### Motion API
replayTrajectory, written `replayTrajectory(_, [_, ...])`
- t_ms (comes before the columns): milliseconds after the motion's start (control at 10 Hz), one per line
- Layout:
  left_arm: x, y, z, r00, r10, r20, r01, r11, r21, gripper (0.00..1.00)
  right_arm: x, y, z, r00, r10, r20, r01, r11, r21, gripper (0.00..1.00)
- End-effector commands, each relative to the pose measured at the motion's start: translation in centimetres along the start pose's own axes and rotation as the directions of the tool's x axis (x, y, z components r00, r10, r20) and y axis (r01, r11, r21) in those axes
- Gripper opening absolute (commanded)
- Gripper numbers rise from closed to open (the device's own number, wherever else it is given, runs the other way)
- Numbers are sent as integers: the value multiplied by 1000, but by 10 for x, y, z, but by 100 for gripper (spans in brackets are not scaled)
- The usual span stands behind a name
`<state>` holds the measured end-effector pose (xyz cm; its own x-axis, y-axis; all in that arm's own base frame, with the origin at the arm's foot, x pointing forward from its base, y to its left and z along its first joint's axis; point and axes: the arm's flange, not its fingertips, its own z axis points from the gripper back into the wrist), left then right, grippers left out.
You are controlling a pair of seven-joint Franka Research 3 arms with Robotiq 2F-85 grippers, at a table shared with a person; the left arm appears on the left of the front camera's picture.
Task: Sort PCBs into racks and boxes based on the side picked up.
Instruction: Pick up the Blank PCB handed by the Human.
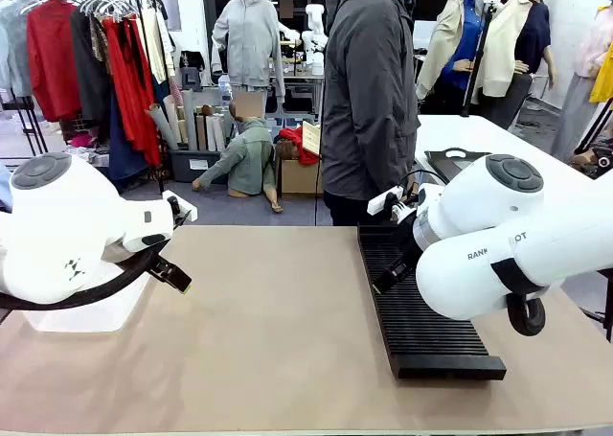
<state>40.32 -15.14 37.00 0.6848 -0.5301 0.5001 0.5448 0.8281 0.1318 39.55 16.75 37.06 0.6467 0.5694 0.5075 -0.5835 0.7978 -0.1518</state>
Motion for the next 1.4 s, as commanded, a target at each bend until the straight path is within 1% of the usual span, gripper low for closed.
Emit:
replayTrajectory(0, [0, 0, 0, 1000, 0, 0, 0, 1000, 0, 100, 0, 0, 0, 1000, 0, 0, 0, 1000, 0, 100])
replayTrajectory(900, [0, 0, 0, 1000, 0, 0, 0, 1000, 0, 100, 0, 0, 0, 1000, 0, 0, 0, 1000, 0, 100])
replayTrajectory(1000, [5, 2, 5, 1000, -7, 3, 7, 1000, -3, 100, 0, 0, 0, 1000, 0, 0, 0, 1000, 0, 100])
replayTrajectory(1200, [17, 13, 15, 999, 12, -34, -13, 1000, -8, 100, 10, -13, 21, 1000, -28, -11, 28, 1000, 5, 100])
replayTrajectory(1300, [24, 19, 21, 999, 21, -43, -22, 1000, -12, 100, 15, -19, 29, 1000, -30, -7, 31, 999, 28, 100])
